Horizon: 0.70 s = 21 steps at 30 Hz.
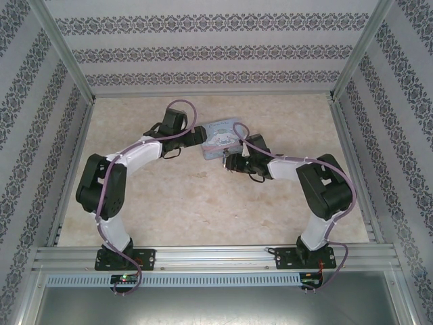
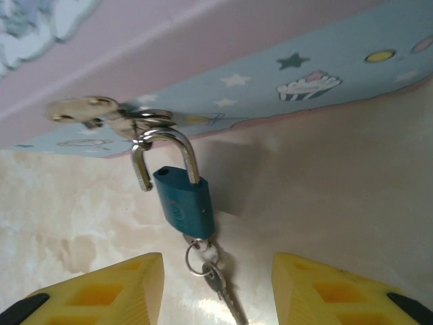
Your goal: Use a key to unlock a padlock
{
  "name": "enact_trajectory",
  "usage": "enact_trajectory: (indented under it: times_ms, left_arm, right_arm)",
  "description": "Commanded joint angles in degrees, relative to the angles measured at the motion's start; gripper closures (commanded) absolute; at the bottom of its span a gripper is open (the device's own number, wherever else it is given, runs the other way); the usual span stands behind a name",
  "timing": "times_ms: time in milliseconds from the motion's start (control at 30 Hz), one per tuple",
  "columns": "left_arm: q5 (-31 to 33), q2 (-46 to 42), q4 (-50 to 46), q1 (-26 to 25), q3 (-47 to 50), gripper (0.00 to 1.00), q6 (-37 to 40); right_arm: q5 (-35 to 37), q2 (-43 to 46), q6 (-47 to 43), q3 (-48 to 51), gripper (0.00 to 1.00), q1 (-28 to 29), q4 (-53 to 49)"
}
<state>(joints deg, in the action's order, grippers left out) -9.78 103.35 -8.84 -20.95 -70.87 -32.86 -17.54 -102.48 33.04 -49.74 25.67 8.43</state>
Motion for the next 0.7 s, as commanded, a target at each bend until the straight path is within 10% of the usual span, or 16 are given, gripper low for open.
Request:
enact_trajectory:
  times_ms: [0, 667]
  left_arm:
    - [-3.0, 1.1, -0.6, 0.4, -2.3, 0.0, -0.2]
    - [-4.8, 4.2, 0.2, 0.4, -4.3, 0.0, -1.6]
  right_arm:
    - [0.8, -2.0, -1.0, -2.3, 0.53, 0.7, 2.0]
    - [-1.3, -6.5, -0.2, -3.9, 0.61, 1.9, 4.2]
